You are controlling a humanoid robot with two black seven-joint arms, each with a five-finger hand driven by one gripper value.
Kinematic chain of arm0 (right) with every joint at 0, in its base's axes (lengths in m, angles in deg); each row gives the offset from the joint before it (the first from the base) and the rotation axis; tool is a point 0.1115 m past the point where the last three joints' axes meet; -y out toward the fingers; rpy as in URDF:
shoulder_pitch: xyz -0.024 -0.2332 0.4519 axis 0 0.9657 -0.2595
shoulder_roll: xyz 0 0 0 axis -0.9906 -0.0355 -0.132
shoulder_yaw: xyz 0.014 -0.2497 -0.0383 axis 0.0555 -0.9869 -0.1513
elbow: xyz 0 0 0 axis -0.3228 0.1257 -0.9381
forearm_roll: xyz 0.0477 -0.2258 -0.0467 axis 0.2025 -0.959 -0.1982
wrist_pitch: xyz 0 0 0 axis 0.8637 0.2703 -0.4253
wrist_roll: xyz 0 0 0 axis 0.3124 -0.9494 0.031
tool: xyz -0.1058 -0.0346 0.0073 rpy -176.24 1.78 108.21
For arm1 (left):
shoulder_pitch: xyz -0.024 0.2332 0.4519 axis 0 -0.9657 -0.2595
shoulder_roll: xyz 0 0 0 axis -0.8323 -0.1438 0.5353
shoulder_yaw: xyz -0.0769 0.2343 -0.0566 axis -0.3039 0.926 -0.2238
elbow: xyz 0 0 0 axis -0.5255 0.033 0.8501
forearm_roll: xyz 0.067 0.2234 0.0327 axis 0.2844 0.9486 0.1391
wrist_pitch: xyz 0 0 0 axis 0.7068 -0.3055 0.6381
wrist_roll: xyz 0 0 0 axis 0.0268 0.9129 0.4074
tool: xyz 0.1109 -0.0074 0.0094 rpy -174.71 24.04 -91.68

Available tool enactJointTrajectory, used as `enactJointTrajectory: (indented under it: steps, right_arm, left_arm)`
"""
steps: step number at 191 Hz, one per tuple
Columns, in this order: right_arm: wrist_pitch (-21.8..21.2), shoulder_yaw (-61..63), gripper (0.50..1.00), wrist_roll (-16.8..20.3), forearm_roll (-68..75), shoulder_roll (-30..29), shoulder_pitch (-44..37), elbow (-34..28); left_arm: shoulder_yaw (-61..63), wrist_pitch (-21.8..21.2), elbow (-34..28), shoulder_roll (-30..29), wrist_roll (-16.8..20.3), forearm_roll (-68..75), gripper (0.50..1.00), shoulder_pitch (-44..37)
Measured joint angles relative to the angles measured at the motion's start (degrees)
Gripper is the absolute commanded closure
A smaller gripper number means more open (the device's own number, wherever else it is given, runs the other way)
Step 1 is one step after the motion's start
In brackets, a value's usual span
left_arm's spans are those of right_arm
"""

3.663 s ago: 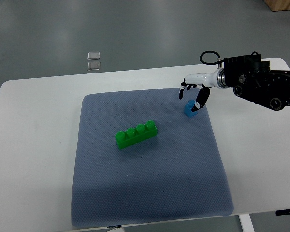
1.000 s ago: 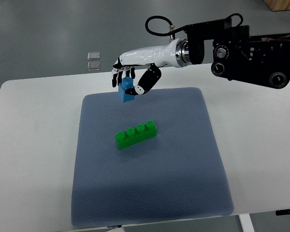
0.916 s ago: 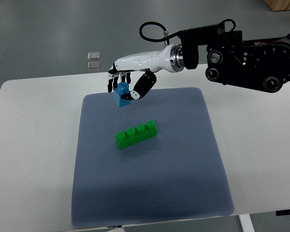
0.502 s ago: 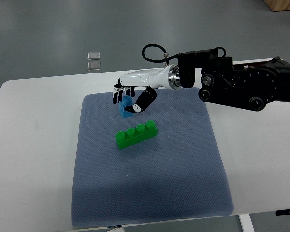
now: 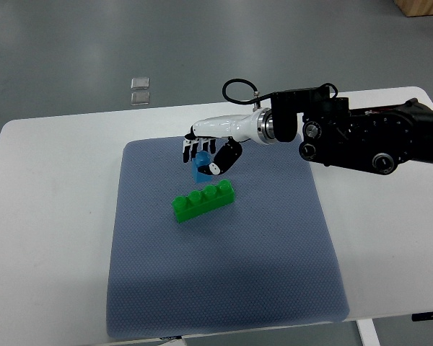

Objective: Stack blue block on green block with right hand
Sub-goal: 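Lower the blue block onto the green block's studs and press down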

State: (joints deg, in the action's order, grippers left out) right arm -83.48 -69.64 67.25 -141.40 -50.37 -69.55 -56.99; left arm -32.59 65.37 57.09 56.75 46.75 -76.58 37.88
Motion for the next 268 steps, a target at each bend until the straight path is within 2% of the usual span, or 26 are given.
enactJointTrajectory:
  steps: [181,268]
  right_arm:
    - [2.29,0.54,0.926,-0.6,-1.08,-0.11,5.22,0.51]
    - [4.41,0.54,0.928,-2.72,-3.42,0.36,7.35,0.59]
  left_arm:
    - [-0.01,-0.07,-0.02,0.0,0.0,-0.02,0.5,0.0]
    - [-0.01,-0.07,-0.11,0.0,0.0,0.0,0.5,-0.05]
